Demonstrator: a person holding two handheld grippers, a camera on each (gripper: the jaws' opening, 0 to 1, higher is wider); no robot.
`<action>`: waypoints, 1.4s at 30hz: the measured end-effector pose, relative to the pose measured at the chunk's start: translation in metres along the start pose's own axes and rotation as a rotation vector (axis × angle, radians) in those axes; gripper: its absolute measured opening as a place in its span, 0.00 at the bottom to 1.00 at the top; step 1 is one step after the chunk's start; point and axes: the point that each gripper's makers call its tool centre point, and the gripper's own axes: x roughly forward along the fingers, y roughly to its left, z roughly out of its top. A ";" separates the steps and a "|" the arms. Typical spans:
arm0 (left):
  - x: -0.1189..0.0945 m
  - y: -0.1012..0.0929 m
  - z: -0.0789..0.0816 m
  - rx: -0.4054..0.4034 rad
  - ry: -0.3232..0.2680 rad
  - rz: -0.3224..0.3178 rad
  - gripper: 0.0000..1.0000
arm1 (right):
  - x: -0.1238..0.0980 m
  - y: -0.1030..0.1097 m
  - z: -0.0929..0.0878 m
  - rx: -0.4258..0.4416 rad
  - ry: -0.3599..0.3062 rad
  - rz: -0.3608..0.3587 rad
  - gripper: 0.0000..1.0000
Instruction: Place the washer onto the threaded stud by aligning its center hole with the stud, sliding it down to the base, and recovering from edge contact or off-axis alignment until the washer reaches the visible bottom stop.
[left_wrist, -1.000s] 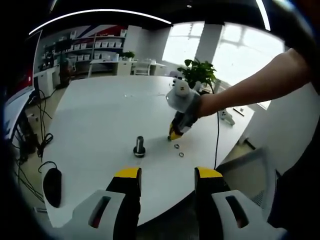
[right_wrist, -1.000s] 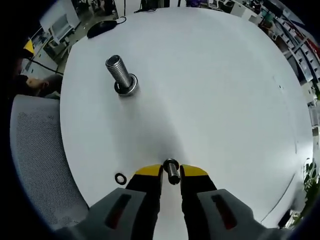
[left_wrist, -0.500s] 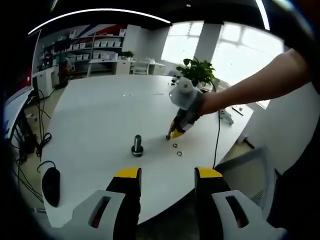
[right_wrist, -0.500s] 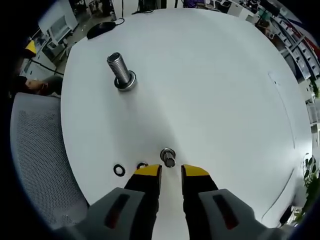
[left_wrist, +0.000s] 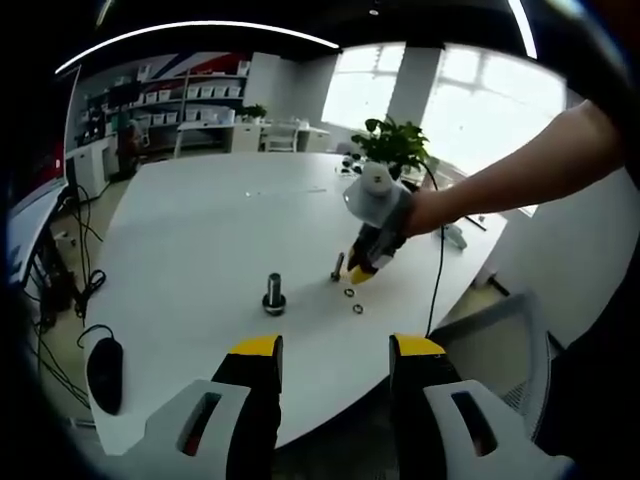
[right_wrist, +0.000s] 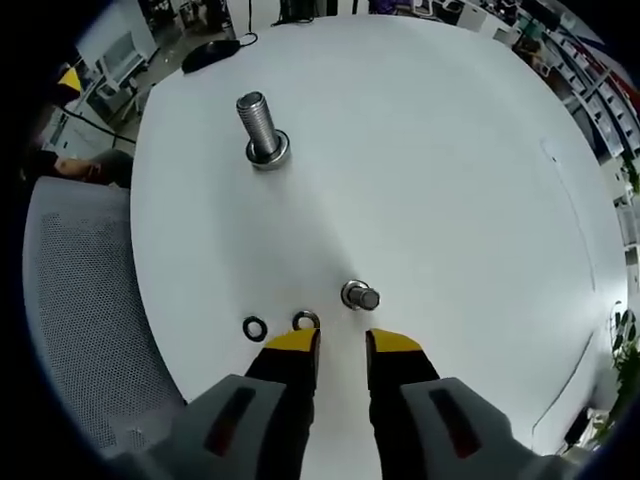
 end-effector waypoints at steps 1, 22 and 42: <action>0.000 0.000 0.000 0.001 0.000 0.000 0.41 | 0.001 0.003 0.000 -0.002 0.001 0.004 0.21; -0.004 0.002 0.009 0.007 -0.021 0.015 0.41 | 0.014 0.026 -0.001 0.012 0.007 0.026 0.23; -0.007 0.004 0.015 0.009 -0.032 0.012 0.41 | 0.015 0.021 0.001 0.074 -0.022 -0.006 0.18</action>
